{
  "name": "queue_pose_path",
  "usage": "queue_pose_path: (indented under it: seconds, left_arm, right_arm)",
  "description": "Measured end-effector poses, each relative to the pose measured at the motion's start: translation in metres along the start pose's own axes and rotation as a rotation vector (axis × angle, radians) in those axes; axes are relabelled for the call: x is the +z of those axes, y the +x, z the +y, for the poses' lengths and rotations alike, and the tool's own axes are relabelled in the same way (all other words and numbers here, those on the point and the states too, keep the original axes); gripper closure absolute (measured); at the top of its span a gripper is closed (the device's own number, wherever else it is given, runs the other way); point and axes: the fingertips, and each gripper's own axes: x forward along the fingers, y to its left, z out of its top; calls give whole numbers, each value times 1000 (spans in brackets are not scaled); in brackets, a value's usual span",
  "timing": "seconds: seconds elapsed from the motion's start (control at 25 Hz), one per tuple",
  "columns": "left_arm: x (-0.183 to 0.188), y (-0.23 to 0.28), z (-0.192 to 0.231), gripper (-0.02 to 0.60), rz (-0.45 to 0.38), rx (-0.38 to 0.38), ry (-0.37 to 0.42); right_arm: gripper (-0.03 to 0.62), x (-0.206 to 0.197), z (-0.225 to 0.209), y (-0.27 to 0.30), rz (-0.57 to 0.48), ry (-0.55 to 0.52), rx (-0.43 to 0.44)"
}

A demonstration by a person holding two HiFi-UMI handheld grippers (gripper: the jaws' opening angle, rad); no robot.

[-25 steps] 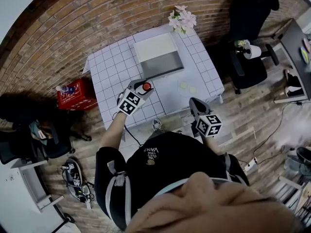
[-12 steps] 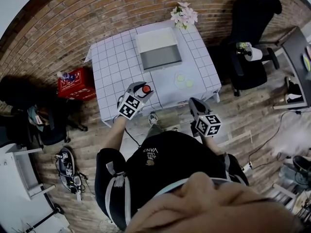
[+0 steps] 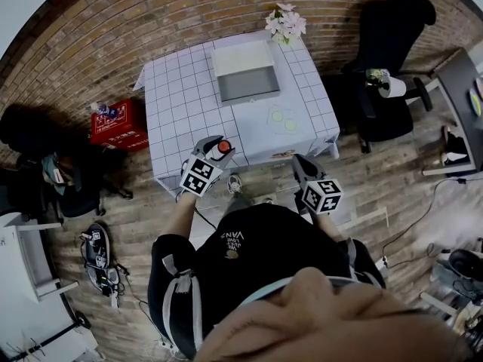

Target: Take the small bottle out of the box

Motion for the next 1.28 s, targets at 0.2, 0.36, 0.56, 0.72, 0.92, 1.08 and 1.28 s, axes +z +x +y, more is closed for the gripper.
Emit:
queue_pose_path:
  seconds: [0.2,0.36,0.56,0.72,0.92,1.08,1.28]
  left_arm:
    - [-3,-16,-12,373,-4,45,-29]
    - [-5,-28,-21,373,-20,73,-57]
    - [-16,-41,-32,373,-30,104,-94]
    - [-27,-48,-38,373,-32,128,-132]
    - [-38,-61,-46,373,-31,167,-184]
    - [-49,-70,-49,373,-33,203,-223]
    - [-61,-81,-54,373,-31,246,-274]
  right_arm:
    - [591,-7,3,-7,15,-6,18]
    - [591,-11,6,-9,24,-8,36]
    - [591,-17,12,-10,40,-16,57]
    - [591,-21,15,-11,49,-21,67]
    - [591,-28,17,-15,58,-20,72]
    - [591,-33,17,-17,68,-20,73]
    - [591,-38,18,-17,78,-21,81]
